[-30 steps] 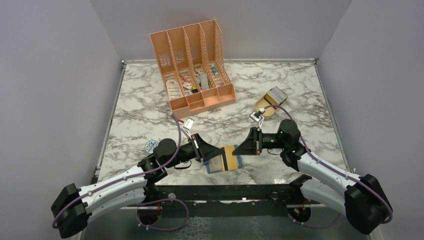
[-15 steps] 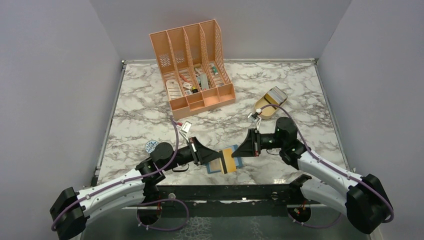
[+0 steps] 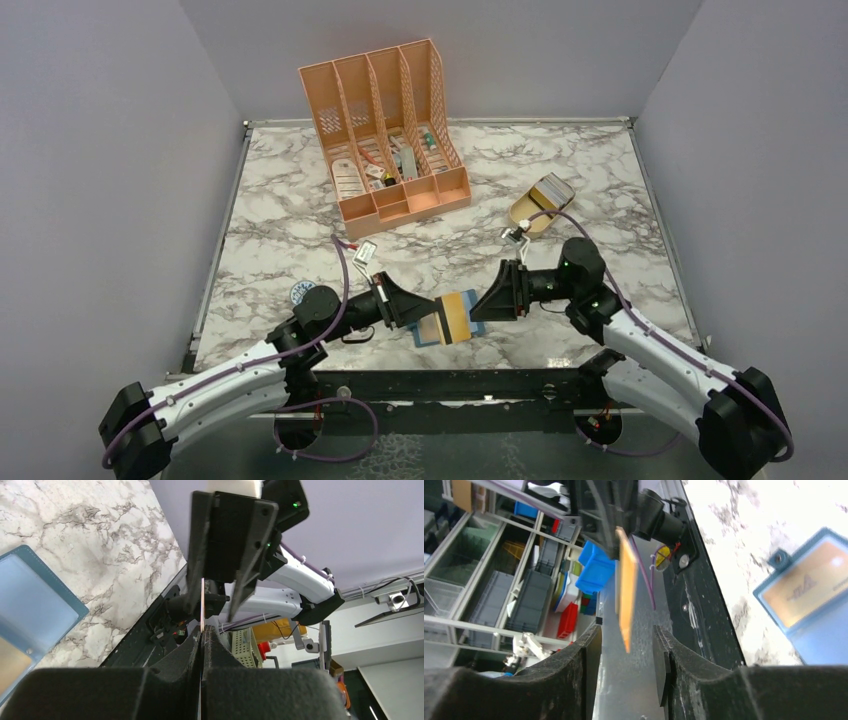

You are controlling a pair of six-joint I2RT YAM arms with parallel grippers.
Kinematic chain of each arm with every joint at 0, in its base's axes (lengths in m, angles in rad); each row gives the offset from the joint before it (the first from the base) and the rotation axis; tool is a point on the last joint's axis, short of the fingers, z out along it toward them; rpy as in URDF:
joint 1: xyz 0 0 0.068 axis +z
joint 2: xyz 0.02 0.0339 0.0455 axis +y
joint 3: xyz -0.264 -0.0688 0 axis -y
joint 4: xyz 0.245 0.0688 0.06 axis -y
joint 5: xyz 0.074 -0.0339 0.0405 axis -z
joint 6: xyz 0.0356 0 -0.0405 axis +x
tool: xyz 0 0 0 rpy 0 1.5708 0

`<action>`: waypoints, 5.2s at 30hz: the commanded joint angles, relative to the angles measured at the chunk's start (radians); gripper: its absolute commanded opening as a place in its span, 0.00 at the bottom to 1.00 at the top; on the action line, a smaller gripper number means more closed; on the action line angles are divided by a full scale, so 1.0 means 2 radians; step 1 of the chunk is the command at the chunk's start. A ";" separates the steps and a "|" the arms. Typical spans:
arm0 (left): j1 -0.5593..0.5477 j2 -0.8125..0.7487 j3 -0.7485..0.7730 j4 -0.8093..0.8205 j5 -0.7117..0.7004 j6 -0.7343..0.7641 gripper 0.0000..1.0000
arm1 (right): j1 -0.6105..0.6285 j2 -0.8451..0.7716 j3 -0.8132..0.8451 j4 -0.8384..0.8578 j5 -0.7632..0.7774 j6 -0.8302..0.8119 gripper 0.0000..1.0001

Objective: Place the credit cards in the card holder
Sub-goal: Adjust the credit card.

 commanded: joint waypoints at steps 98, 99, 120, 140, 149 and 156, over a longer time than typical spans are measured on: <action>0.007 -0.001 0.009 0.042 0.048 0.027 0.08 | 0.038 -0.024 -0.061 0.240 0.153 0.217 0.01; 0.007 0.000 0.009 0.044 0.048 0.027 0.01 | 0.038 -0.023 -0.060 0.240 0.153 0.216 0.01; 0.009 -0.056 0.053 -0.098 -0.001 0.110 0.00 | 0.037 -0.101 0.020 -0.036 0.132 0.065 0.01; 0.009 -0.005 0.035 0.005 0.070 0.073 0.32 | 0.037 -0.090 -0.030 0.107 0.158 0.169 0.01; 0.010 0.018 0.019 0.053 0.071 0.053 0.09 | 0.037 -0.071 -0.030 0.135 0.153 0.179 0.01; 0.009 -0.008 0.000 0.060 0.048 0.048 0.00 | 0.037 -0.079 -0.024 0.093 0.144 0.155 0.11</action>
